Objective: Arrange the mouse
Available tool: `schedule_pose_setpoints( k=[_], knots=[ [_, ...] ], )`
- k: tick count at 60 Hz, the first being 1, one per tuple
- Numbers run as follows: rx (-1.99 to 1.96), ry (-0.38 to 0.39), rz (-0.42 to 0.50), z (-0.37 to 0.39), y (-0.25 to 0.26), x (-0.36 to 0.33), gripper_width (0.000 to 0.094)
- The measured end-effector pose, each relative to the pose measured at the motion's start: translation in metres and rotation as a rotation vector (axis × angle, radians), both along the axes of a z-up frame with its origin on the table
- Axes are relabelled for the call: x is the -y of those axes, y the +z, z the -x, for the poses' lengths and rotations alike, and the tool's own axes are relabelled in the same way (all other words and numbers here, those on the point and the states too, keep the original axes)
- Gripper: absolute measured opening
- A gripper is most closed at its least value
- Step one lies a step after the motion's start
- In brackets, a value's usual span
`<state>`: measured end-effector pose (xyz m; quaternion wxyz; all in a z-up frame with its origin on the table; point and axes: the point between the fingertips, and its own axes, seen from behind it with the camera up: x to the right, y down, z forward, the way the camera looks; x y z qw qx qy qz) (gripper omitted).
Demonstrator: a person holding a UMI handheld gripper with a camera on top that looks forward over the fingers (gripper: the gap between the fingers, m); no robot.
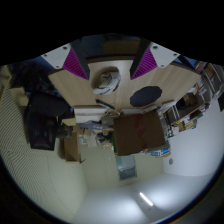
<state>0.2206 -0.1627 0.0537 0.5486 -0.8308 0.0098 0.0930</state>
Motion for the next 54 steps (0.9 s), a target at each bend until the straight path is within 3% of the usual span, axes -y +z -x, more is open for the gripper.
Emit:
schedule_pose_setpoints(
  k=[15,35,37,43,54],
  knots=[
    [0.029,0.009,0.096,0.022,-0.059,-0.058,0.0843],
    [0.153,-0.078,0.075,0.024,-0.066,-0.133,0.0839],
    [0.153,-0.088,0.073,0.024,-0.065,-0.137,0.0813],
    [0.149,-0.156,0.058,0.013,-0.066,-0.141,0.0562],
    [0.163,-0.220,0.027,0.009,-0.064,-0.138,0.0467]
  ],
)
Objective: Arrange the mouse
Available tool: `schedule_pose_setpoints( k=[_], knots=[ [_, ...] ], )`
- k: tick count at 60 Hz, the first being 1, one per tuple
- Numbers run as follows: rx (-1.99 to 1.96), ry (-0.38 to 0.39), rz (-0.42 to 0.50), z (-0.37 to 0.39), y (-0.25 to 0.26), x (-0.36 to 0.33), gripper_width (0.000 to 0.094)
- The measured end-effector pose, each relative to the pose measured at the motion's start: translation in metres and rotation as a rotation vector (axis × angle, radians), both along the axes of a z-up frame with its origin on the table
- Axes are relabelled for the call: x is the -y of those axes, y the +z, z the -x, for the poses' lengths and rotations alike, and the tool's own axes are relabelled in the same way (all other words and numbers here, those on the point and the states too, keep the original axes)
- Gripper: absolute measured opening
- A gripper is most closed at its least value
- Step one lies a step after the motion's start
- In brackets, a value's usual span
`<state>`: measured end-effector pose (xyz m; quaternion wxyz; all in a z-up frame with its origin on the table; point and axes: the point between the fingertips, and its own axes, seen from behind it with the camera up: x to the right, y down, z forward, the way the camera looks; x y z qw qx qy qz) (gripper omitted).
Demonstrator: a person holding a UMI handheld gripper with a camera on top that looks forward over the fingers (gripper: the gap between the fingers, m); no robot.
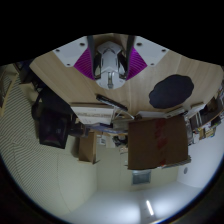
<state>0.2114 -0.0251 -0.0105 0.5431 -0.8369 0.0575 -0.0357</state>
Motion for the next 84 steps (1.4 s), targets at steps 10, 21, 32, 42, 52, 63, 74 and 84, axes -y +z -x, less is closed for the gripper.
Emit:
schedule_pose_setpoints(
  k=[10,21,32,42,52,63,74,84],
  knots=[
    [-0.009,-0.035,-0.060,0.005,0.049,0.006,0.0442],
    [0.037,0.050,-0.227,0.076,0.163,-0.019,0.0442],
    [0.033,0.166,-0.180,0.168,0.160,-0.061,0.0440],
    [0.032,0.200,-0.022,0.200,0.075,-0.092,0.0443],
    [0.014,0.215,0.123,0.204,0.012,-0.100,0.0443],
    [-0.037,0.225,0.196,0.211,0.000,-0.098,0.0460],
    [-0.033,0.246,0.229,0.212,-0.001,-0.099,0.0589],
    [-0.001,0.279,0.194,0.213,0.012,-0.086,0.0847]
  ],
)
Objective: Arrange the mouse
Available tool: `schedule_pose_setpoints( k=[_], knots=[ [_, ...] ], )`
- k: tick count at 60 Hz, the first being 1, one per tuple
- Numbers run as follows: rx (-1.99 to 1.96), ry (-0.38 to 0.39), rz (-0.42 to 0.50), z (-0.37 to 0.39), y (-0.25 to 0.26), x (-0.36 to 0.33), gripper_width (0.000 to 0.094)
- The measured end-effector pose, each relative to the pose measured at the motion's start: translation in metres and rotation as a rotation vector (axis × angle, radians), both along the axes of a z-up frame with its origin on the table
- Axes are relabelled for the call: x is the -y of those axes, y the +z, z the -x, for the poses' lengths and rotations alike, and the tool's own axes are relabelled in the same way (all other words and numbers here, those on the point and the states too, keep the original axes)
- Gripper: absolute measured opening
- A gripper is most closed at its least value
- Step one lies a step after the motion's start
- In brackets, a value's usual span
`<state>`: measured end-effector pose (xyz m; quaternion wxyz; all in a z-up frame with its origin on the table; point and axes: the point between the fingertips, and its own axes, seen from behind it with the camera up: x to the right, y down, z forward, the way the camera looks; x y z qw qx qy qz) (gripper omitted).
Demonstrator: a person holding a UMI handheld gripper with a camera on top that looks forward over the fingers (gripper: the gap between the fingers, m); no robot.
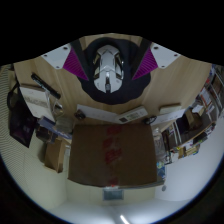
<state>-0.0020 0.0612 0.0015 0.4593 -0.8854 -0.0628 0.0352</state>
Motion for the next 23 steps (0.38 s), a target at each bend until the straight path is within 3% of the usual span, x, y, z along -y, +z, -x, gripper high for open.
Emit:
schedule_pose_setpoints(
  k=[15,23],
  knots=[
    [-0.047,0.043,-0.131,-0.004,0.068,0.095,0.0848],
    [-0.051,-0.001,-0.211,-0.033,0.108,0.166,0.0855]
  ],
)
